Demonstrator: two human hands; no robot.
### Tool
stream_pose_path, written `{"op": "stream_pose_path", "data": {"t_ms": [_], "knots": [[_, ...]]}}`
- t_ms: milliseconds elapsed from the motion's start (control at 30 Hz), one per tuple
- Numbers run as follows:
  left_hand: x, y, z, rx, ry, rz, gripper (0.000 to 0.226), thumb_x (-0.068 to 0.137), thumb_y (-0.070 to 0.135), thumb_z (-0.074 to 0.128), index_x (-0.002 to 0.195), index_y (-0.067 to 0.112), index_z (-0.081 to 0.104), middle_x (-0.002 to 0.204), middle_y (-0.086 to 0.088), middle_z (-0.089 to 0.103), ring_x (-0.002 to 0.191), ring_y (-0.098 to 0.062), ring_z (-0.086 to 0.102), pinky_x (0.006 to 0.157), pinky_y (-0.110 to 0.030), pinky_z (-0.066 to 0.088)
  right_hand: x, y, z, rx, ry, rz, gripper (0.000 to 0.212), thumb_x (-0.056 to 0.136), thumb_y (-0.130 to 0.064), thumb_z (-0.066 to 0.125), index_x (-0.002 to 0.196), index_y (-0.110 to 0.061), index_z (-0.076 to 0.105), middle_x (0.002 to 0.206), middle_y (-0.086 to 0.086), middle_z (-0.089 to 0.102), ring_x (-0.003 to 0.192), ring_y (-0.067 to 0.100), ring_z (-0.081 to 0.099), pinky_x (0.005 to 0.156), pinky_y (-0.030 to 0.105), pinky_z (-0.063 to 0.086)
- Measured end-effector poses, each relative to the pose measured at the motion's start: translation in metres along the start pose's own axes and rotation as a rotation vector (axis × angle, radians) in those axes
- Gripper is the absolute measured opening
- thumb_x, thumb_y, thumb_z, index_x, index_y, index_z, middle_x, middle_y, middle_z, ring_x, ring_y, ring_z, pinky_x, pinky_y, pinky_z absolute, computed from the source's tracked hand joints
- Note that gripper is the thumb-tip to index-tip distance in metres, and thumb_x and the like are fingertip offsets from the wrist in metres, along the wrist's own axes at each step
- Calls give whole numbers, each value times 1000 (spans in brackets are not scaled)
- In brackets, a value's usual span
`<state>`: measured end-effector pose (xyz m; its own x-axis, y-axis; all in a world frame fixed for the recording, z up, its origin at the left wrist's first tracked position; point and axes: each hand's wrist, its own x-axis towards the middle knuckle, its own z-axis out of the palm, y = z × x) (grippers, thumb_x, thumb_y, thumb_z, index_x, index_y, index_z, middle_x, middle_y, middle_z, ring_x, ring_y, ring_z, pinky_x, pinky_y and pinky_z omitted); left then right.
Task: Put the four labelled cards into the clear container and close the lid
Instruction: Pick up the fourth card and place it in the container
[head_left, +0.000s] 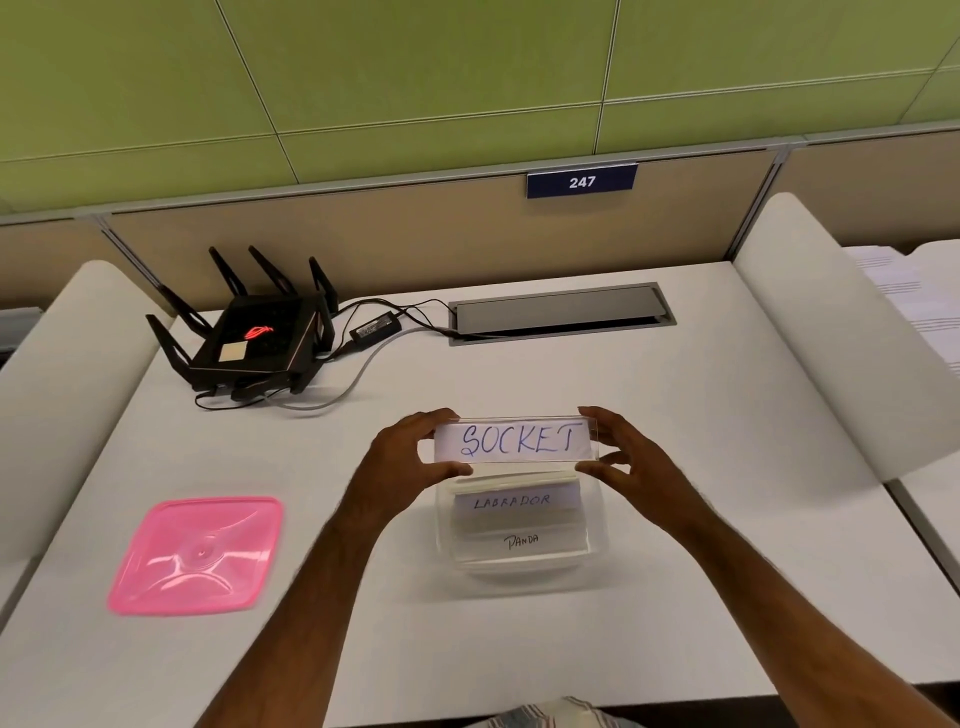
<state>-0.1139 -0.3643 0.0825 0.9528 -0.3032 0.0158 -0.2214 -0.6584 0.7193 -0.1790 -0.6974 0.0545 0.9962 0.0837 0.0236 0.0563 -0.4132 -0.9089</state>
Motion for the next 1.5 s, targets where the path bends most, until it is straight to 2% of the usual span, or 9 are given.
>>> {"op": "stream_pose_path", "data": {"t_ms": [367, 600, 767, 833, 900, 1000, 1133, 1300, 1500], "knots": [[0, 5, 3, 64, 9, 25, 71, 63, 58, 85, 124, 42, 53, 115, 39, 54, 107, 14, 52, 91, -27, 52, -1, 1, -4, 1, 16, -7, 63, 90, -24, 76, 141, -43, 45, 138, -26, 57, 131, -1, 53, 87, 23, 56], [-12, 6, 19, 174, -69, -21, 61, 61, 53, 89, 104, 37, 48, 103, 21, 60, 99, -14, 52, 79, -35, 51, -9, 13, -3, -151, -22, -15, 57, 82, -26, 84, 125, -43, 50, 132, -25, 59, 127, -2, 55, 91, 28, 54], [-23, 2, 31, 239, -60, 19, 59, 59, 55, 88, 101, 33, 52, 91, 25, 55, 87, 12, 39, 76, -29, 30, -14, 19, -3, -315, -103, 24, 57, 78, -29, 86, 125, -39, 56, 127, -27, 59, 116, -6, 54, 96, 27, 50], [-26, -2, 35, 264, -91, 37, 59, 58, 56, 87, 99, 31, 53, 98, 24, 64, 89, 6, 50, 82, -30, 30, -16, 21, -2, -379, -121, 20, 59, 75, -31, 88, 127, -37, 59, 126, -23, 61, 111, -10, 52, 100, 25, 46], [-27, -5, 39, 283, -131, 31, 60, 58, 57, 87, 97, 29, 51, 106, 22, 68, 92, -12, 57, 87, -30, 30, -17, 23, -1, -442, -137, -24, 60, 72, -33, 90, 126, -32, 63, 123, -19, 64, 110, -1, 58, 99, 25, 43], [-29, -8, 45, 320, -160, 50, 62, 56, 56, 88, 95, 24, 50, 108, 20, 71, 91, -15, 63, 88, -33, 31, -15, 24, 2, -563, -154, -80, 61, 66, -36, 93, 120, -22, 68, 114, -11, 70, 103, 14, 66, 91, 23, 39], [-35, -9, 51, 339, -171, 59, 60, 55, 51, 90, 91, 24, 50, 106, 17, 72, 87, -16, 61, 89, -36, 33, -18, 27, 10, -716, -131, -136, 61, 60, -37, 94, 112, -18, 70, 107, -7, 72, 105, 20, 66, 105, 36, 27], [-38, -19, 61, 376, -231, -26, 52, 61, 51, 87, 95, 29, 54, 103, 21, 68, 86, -15, 29, 75, -30, 30, -13, 27, 17, -903, -240, -137, 55, 70, -40, 87, 118, -22, 68, 112, -7, 70, 117, 15, 61, 118, 44, 12], [-37, -26, 70, 380, -292, -99, 45, 64, 46, 87, 97, 30, 61, 77, 19, 46, 97, -17, 32, 72, -30, 50, -12, 35, 19, -903, -236, -259, 45, 59, -23, 96, 99, -15, 77, 93, 1, 75, 102, 23, 71, 112, 57, 27]]}}
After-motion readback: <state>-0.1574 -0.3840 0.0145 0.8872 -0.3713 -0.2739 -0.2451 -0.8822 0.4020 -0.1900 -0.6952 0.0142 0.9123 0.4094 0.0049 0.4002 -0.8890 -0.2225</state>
